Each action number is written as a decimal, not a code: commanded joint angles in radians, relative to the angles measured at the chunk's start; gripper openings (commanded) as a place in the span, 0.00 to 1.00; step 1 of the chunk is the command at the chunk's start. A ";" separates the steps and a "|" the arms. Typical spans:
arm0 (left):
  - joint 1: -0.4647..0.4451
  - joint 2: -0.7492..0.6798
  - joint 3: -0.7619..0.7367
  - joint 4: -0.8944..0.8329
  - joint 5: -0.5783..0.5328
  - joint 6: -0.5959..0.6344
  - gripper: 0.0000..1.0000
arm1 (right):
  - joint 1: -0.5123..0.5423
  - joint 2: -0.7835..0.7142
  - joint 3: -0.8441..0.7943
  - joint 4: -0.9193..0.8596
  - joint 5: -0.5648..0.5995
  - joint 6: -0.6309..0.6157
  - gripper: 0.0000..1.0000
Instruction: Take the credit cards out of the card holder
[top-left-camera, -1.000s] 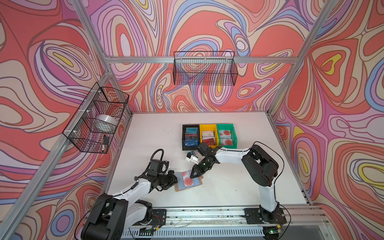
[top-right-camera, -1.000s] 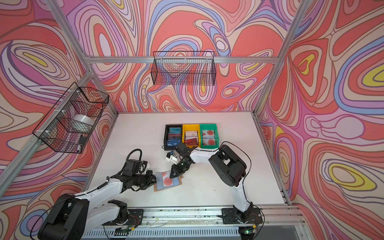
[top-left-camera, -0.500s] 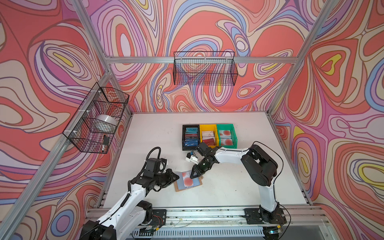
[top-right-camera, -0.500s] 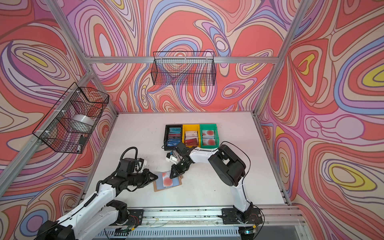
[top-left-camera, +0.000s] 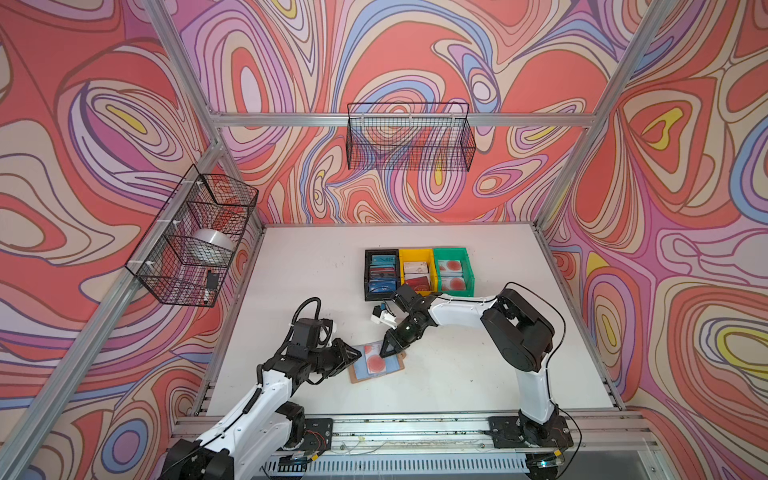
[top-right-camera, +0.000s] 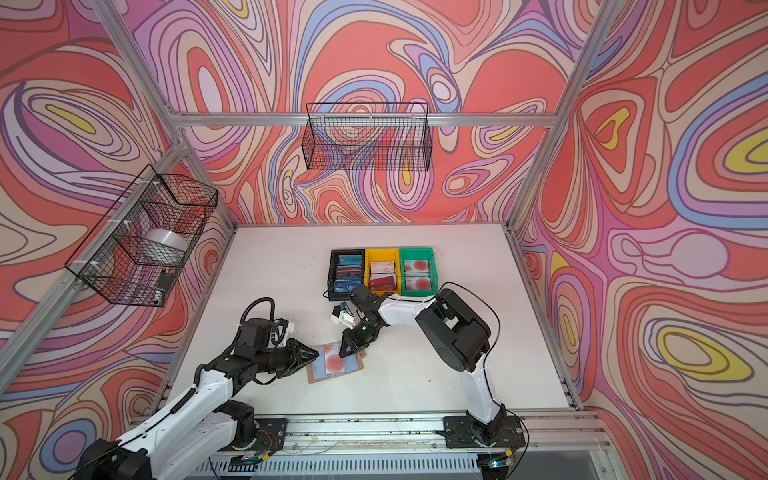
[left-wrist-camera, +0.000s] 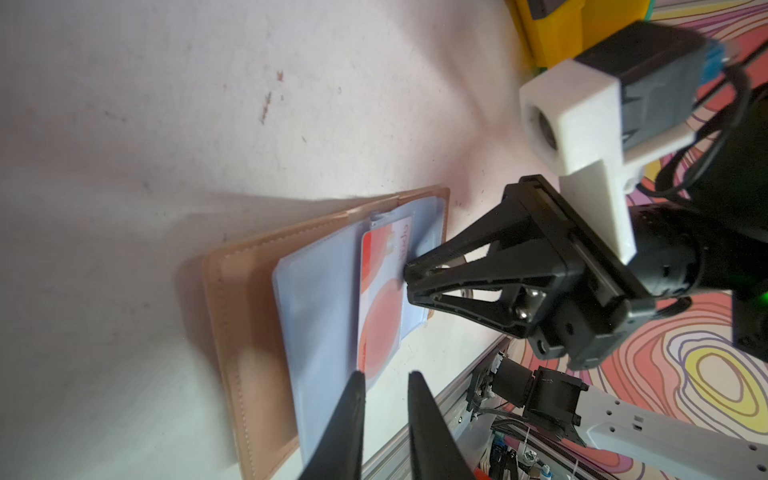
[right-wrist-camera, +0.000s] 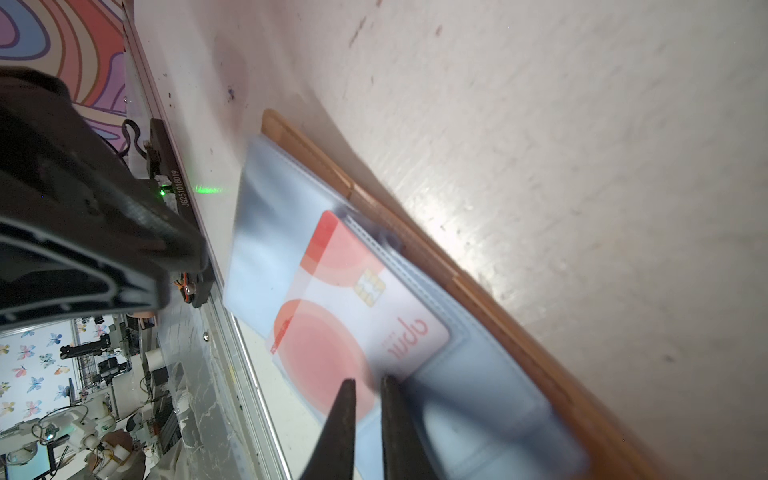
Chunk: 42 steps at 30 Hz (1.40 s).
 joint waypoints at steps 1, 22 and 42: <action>-0.008 0.041 -0.029 0.107 0.011 -0.026 0.20 | 0.008 0.045 0.002 -0.022 0.030 -0.010 0.16; -0.047 0.231 -0.052 0.307 0.015 -0.036 0.24 | 0.009 0.057 0.015 -0.038 0.024 -0.015 0.16; -0.060 0.302 -0.073 0.386 0.022 -0.040 0.07 | 0.010 0.070 0.021 -0.049 0.020 -0.015 0.15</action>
